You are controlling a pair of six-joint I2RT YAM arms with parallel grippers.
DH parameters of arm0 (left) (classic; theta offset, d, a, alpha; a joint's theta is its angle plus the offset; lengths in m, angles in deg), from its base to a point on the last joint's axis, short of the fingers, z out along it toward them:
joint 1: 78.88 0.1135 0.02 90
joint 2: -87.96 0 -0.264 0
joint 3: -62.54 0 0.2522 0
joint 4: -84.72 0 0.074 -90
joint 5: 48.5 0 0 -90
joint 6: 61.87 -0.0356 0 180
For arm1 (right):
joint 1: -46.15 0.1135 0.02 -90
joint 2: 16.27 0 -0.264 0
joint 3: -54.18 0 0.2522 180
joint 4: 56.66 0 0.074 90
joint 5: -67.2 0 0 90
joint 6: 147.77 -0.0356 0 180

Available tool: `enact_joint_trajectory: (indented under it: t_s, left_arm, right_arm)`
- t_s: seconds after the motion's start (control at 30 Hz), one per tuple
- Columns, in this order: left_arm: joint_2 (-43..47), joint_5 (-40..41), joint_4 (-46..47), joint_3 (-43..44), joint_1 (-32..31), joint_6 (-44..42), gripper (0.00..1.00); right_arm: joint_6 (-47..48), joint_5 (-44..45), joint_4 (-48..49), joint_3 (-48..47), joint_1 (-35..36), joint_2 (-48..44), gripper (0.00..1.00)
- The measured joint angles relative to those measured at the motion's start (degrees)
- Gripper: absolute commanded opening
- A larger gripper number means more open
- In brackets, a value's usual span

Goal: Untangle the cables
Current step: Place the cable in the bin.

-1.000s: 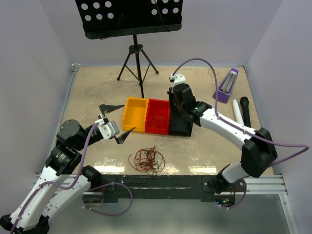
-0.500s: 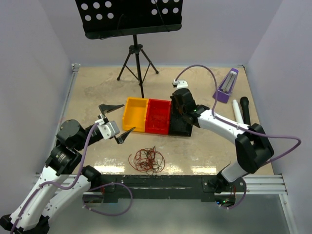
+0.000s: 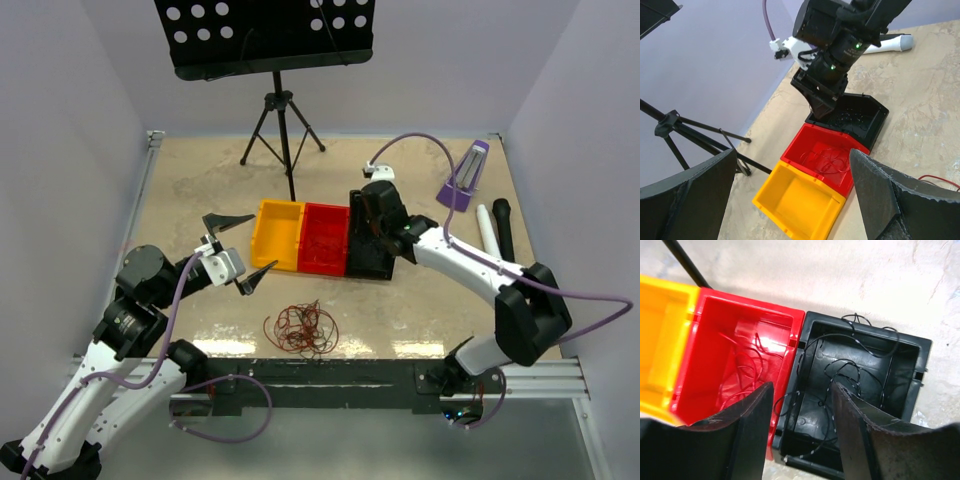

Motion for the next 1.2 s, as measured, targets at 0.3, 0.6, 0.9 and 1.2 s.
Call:
enact_joint_trajectory:
  t_s: [0.3, 0.6, 0.9, 1.2]
  left_arm:
    - [0.0, -0.2, 0.0, 0.0, 0.0, 0.0, 0.98]
    - [0.0, -0.4, 0.0, 0.0, 0.0, 0.0, 0.98]
    - [0.5, -0.1, 0.0, 0.0, 0.0, -0.2, 0.98]
    - [0.5, -0.1, 0.0, 0.0, 0.0, -0.2, 0.98]
  right_arm:
    - [-1.9, -0.1, -3.5, -0.1, -0.1, -8.4, 0.33]
    - [-2.2, 1.0, -2.0, -6.5, -0.4, 0.1, 0.11]
    - [-7.1, 3.7, 2.4, 1.5, -0.4, 1.9, 0.0]
    - [-9.6, 6.1, 2.7, 3.6, -0.4, 3.4, 0.0]
